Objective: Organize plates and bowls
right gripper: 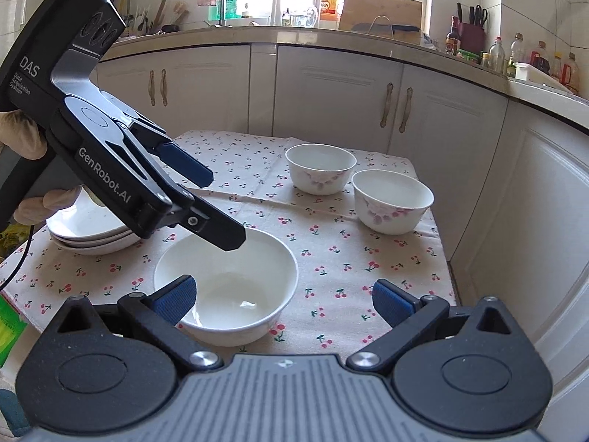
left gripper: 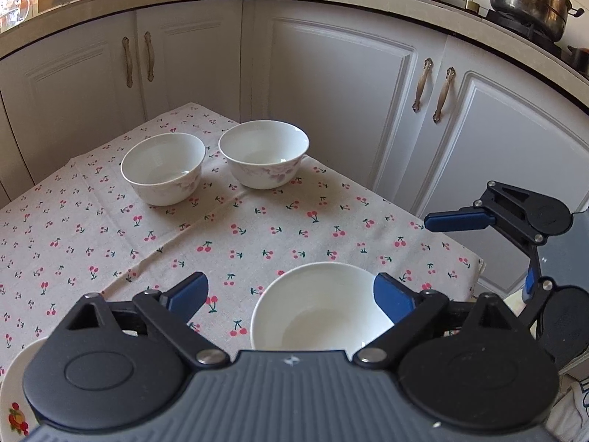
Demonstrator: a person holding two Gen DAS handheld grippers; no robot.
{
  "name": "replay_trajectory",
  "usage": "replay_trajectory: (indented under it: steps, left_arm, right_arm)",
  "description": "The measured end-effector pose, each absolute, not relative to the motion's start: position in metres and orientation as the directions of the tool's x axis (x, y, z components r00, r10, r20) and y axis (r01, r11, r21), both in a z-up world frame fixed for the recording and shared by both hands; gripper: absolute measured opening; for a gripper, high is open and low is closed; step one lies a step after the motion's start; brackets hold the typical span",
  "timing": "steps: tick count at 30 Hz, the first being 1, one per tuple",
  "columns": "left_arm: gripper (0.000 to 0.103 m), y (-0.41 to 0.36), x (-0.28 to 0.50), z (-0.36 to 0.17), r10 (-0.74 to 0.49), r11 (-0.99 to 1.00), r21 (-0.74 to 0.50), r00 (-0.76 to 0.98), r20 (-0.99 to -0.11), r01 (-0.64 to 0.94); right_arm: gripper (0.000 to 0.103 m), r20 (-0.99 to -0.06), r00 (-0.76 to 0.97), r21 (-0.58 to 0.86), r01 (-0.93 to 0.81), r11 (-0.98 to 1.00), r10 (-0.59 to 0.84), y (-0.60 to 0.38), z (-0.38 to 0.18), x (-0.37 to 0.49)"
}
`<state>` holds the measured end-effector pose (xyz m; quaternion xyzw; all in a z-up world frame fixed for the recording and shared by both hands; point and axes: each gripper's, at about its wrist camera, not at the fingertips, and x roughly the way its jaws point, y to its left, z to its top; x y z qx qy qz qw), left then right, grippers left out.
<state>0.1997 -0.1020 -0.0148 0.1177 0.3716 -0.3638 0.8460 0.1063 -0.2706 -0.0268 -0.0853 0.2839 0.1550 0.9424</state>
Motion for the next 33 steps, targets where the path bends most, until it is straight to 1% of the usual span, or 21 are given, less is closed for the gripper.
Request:
replay_trajectory:
  steps: [3,4,6,11,14,22,27,33]
  left_arm:
    - [0.097,-0.107,0.210,-0.008,-0.530,0.699,-0.059,0.461,-0.712,0.713]
    - [0.099,-0.110,0.215,-0.006,-0.529,0.693,-0.055,0.454,-0.717,0.719]
    - [0.099,-0.117,0.224,-0.002,-0.523,0.687,-0.044,0.452,-0.723,0.726]
    - [0.102,-0.135,0.250,0.001,-0.520,0.677,-0.021,0.458,-0.721,0.735]
    - [0.102,-0.148,0.270,0.001,-0.518,0.676,-0.021,0.455,-0.724,0.737]
    - [0.102,-0.178,0.321,-0.006,-0.522,0.667,-0.042,0.427,-0.739,0.743]
    - [0.102,-0.194,0.341,-0.014,-0.506,0.649,-0.014,0.419,-0.754,0.760]
    - [0.102,-0.208,0.364,-0.025,-0.503,0.625,-0.015,0.388,-0.772,0.781]
  right_arm:
    - [0.103,-0.554,0.805,-0.091,-0.313,0.945,0.213,-0.279,-0.026,0.113]
    - [0.103,-0.552,0.811,-0.105,-0.298,0.949,0.194,-0.281,-0.025,0.116]
    - [0.103,-0.542,0.823,-0.128,-0.278,0.952,0.168,-0.286,-0.024,0.120]
    - [0.103,-0.536,0.828,-0.124,-0.267,0.956,0.162,-0.297,-0.023,0.133]
    - [0.103,-0.532,0.835,-0.162,-0.266,0.950,0.143,-0.300,-0.023,0.143]
    - [0.103,-0.535,0.836,-0.187,-0.261,0.947,0.124,-0.318,-0.028,0.180]
    - [0.103,-0.550,0.824,-0.182,-0.276,0.944,0.135,-0.330,-0.036,0.207]
    - [0.103,-0.568,0.804,-0.147,-0.308,0.940,0.174,-0.343,-0.046,0.236]
